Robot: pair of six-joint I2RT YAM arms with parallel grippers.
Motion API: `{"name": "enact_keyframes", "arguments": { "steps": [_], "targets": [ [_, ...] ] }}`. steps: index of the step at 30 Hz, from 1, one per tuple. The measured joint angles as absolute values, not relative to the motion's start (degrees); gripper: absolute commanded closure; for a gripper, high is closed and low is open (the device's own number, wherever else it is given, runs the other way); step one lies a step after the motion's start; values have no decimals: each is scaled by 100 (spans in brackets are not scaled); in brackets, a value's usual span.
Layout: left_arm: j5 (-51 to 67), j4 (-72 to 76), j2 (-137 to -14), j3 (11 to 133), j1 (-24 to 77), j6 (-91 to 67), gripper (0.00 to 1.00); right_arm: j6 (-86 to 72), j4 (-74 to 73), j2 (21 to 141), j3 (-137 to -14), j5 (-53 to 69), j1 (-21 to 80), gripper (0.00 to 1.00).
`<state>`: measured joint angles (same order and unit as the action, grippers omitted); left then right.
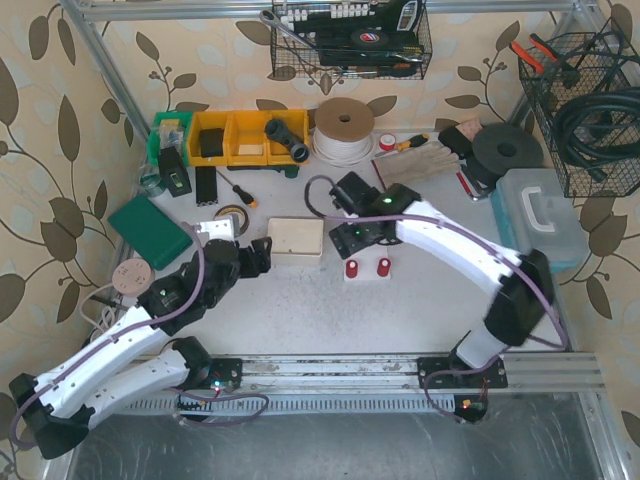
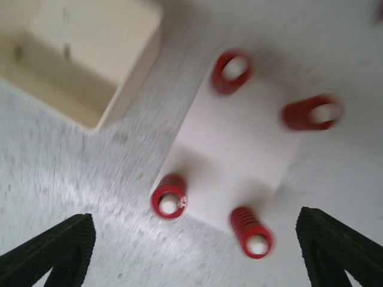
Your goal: Install the large spring
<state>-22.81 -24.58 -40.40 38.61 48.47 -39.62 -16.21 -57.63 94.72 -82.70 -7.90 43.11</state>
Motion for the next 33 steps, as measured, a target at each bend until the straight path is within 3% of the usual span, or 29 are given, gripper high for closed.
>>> {"name": "enact_keyframes", "arguments": {
  "steps": [3,8,14,18,25,33],
  "targets": [
    [-2880,-2799,-4281,4460,4847,-3913,11,-1717,-5330,8495,-7990,-1455,4300,1],
    [-4163,-2904,-4781,5100,4845,-3524,11,-1647,-3942,6198,-6257,-3004,4071,0],
    [-4941,-2073,-5004,4464,3999,-2191,11,-475,-1374,4200,-3548,-4486,3570,0],
    [-4753,-1164,-4851,3581,2624,-1380,11,-137,-482,4071,-2679,-4711,2836,0],
    [-4427,991,-5087,2112,1566,-298,10,119,1229,4121,-1470,-4466,1883,0],
    [-3717,3175,-6873,1579,996,150,11,318,3625,6377,-910,-3826,1286,0]
  ]
}}
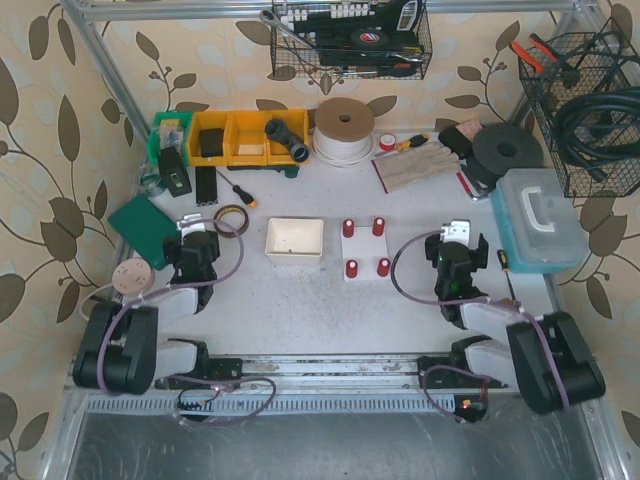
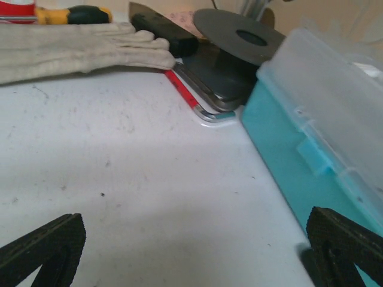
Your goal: Install the large spring
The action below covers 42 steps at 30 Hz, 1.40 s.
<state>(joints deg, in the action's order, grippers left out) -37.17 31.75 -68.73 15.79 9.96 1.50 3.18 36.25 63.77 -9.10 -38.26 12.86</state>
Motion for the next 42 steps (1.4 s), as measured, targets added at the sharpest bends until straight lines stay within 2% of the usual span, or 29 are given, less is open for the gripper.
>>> {"name": "enact_keyframes", "arguments": {
  "steps": [7,10,14,42],
  "targets": [
    [-2768,4241,-8300,1697,884,508,10,829,5677,7898,-926,-3249,1199,0],
    [-2495,4383,-8514,1798,661,489,10,1031,6326,8512,-928,-2939,1166,0],
    [-2375,4604,-8628,1800,561,469,10,1131,6740,8705,-954,-2604,1057,0],
    [-2211,4619,-8628,1822,561,462,10,1142,6425,8759,-1240,-2244,913,0]
  ]
}}
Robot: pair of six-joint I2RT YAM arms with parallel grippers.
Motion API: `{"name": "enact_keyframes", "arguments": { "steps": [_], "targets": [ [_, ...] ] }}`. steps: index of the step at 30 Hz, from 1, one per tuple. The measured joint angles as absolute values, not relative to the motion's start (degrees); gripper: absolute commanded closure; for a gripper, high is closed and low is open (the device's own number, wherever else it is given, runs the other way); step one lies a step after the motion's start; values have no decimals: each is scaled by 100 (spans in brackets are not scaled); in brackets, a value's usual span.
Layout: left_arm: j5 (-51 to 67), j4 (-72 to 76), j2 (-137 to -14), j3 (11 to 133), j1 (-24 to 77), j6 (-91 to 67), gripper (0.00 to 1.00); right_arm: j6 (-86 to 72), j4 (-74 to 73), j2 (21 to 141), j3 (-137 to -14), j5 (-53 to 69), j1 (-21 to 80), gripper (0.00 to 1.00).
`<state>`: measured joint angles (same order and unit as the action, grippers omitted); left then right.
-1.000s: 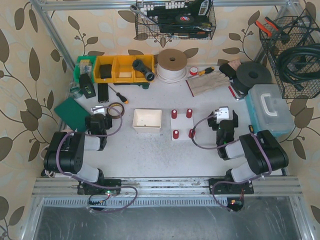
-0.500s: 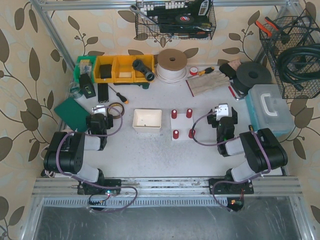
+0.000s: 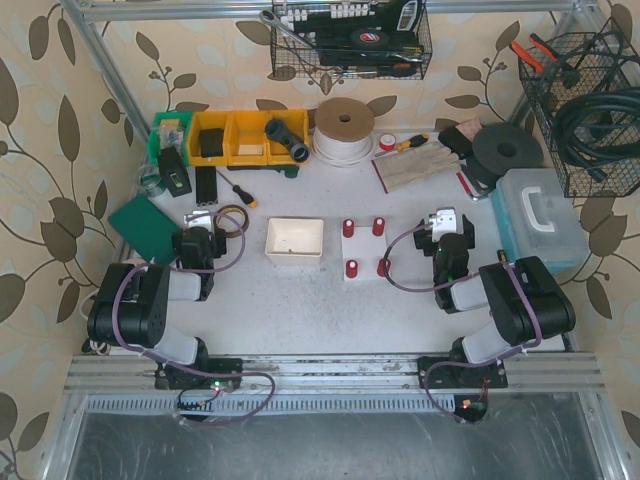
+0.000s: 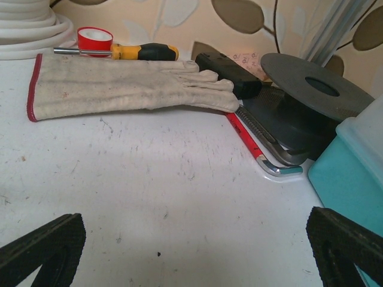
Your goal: Install the large spring
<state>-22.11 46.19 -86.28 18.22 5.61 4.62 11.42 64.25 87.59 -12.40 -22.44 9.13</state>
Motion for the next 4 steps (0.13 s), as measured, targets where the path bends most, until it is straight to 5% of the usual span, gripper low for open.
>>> {"name": "enact_keyframes", "arguments": {
  "steps": [4],
  "targets": [
    [-2211,4619,-8628,1822,561,462,10,1142,6375,8759,-1243,-2244,913,0]
  ]
}}
